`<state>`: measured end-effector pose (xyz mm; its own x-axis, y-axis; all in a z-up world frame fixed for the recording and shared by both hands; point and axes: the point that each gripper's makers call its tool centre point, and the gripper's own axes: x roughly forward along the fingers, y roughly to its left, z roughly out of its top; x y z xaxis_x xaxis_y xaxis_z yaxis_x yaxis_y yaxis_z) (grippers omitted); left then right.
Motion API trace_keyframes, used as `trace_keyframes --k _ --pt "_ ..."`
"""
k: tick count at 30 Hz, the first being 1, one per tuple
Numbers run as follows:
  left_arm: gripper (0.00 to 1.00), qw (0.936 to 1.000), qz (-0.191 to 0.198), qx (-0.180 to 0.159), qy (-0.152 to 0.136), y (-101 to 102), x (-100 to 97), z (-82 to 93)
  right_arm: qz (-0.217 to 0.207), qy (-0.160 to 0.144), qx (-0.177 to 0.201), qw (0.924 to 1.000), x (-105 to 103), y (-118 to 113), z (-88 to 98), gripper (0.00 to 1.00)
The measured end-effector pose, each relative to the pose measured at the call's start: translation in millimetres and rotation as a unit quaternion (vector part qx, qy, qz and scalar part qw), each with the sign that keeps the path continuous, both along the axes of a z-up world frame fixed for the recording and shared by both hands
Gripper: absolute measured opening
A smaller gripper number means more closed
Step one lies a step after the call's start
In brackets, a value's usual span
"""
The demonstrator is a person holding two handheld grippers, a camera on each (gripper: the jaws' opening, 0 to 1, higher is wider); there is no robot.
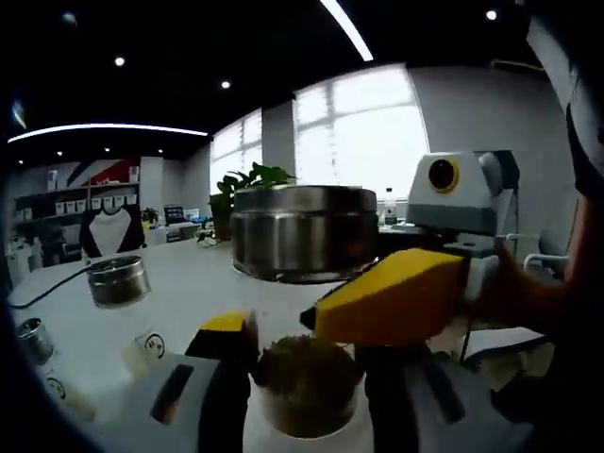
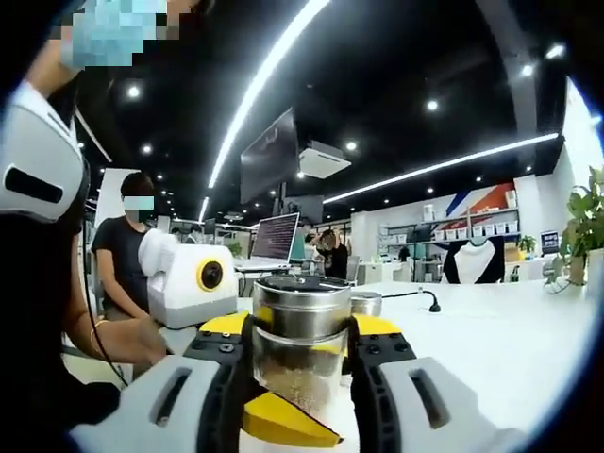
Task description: Rotate the seasoning bottle until the label or dispensing opening points toward the visible target arrow and the bottle remains upright within the marked orientation range
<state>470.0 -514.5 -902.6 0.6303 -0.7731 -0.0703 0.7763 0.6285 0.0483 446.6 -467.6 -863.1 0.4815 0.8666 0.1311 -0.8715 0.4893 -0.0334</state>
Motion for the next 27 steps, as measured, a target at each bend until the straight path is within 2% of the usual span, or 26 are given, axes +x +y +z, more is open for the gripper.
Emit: trace_keyframes --k 3,6,7,11,15,19,24,27 --pt "0.48 0.9998 0.018 -0.002 0.003 1.5 1.9 -0.1 -0.006 0.002 0.004 1.0000 3.6 1.2 1.2 0.38" --pt "0.48 0.9987 0.049 0.011 -0.003 5.4 6.4 -2.4 -0.015 0.005 0.002 0.9999 7.4 2.5 -0.2 0.38" --pt "0.48 0.9983 0.057 0.005 -0.002 6.9 7.6 -1.7 -0.021 0.004 0.005 0.9998 8.1 1.8 0.9 0.38" --pt "0.48 0.9983 0.054 -0.016 0.012 5.1 7.3 -1.3 -0.022 0.002 0.007 0.9997 10.9 1.3 2.8 0.39" --pt "0.48 0.9976 0.069 -0.001 0.008 7.7 10.1 -4.8 -0.018 0.006 -0.001 0.9998 12.8 2.8 0.2 0.38" --pt "0.48 0.9976 0.068 -0.001 0.013 8.0 12.0 -6.0 -0.028 0.005 -0.001 0.9996 14.6 2.8 -1.5 0.38" --pt "0.48 0.9977 0.067 0.011 -0.004 7.4 13.8 -3.5 -0.031 0.021 0.043 0.9984 19.7 -3.6 2.2 0.37" --pt "0.48 0.9981 0.061 0.009 -0.002 5.9 15.3 -1.9 -0.045 0.028 0.048 0.9974 20.8 -6.2 3.2 0.37"
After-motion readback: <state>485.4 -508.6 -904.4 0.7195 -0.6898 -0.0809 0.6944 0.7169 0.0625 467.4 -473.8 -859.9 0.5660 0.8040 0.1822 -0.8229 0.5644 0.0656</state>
